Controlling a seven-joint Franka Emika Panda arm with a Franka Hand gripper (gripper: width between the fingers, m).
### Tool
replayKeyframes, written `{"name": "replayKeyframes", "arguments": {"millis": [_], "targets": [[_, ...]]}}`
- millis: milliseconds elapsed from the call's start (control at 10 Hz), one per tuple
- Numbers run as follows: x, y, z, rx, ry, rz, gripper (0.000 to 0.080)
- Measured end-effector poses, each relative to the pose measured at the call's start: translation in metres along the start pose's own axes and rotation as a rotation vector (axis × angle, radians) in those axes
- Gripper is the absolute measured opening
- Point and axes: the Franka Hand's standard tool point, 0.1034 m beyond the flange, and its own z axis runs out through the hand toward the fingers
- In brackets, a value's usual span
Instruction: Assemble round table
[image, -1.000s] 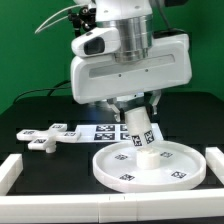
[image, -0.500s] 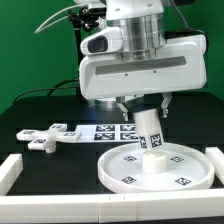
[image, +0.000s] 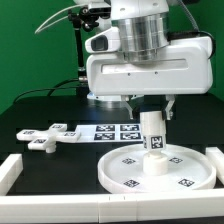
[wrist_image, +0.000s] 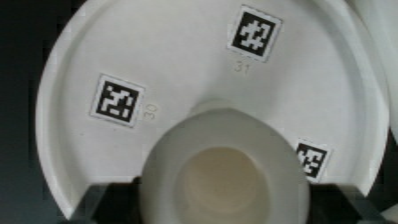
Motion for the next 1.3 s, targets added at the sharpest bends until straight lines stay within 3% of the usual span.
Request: {"name": "replayKeyframes", "arguments": {"millis": [100, 500, 1000, 1200, 1300], "targets": [[0.002, 0.0, 0.0, 0.028, -0.016, 0.127, 0.0416], [0.016, -0.001, 0.002, 0.073, -0.034, 0.422, 0.0415], [0.015, -0.006, 0.004, 0.071, -0.05, 0.722, 0.0415], [0.014, -0.007, 0.004, 0.072, -0.049, 0.699, 0.0609], [0.013, -0.009, 0.004, 0.068, -0.044, 0.643, 0.0637]]}}
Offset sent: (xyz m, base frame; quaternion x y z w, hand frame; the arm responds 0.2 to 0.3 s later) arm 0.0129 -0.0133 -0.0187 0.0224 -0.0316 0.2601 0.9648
